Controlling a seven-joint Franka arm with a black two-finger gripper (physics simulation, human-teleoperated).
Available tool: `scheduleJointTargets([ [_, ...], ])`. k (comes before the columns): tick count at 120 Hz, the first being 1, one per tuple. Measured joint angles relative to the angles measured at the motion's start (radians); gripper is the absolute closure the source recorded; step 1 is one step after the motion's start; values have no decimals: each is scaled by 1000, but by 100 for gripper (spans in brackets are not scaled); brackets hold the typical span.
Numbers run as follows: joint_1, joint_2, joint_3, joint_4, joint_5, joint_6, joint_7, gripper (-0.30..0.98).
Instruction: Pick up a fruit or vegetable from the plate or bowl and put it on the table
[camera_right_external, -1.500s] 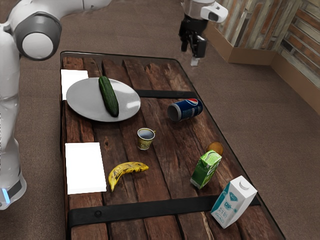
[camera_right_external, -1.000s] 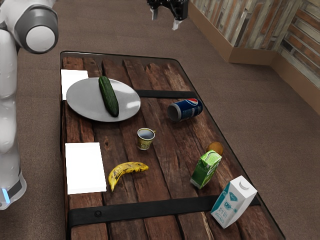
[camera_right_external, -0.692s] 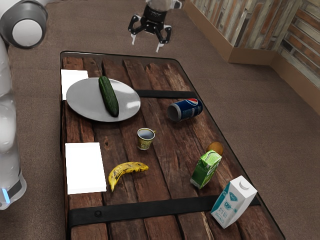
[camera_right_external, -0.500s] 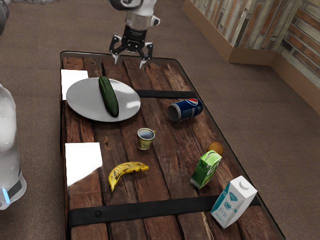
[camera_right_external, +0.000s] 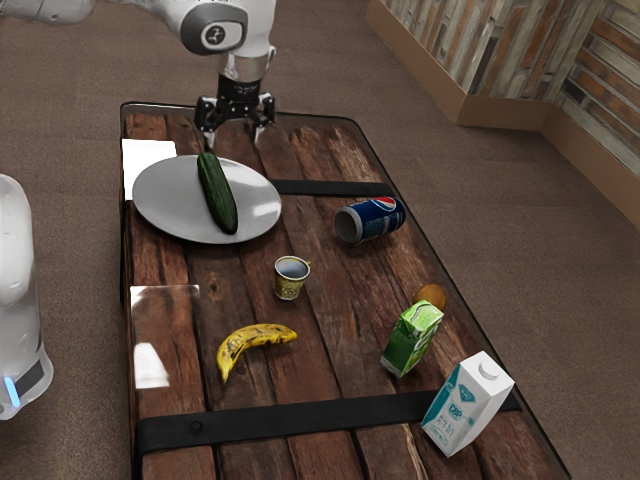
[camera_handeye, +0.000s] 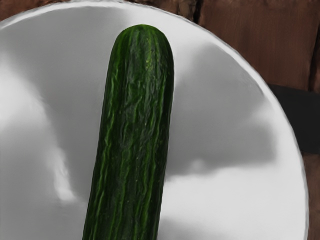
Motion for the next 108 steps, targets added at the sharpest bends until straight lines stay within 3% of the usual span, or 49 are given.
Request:
scheduleJointTargets([
  [108, 18, -14, 13, -182, 19, 164, -81, 0],
])
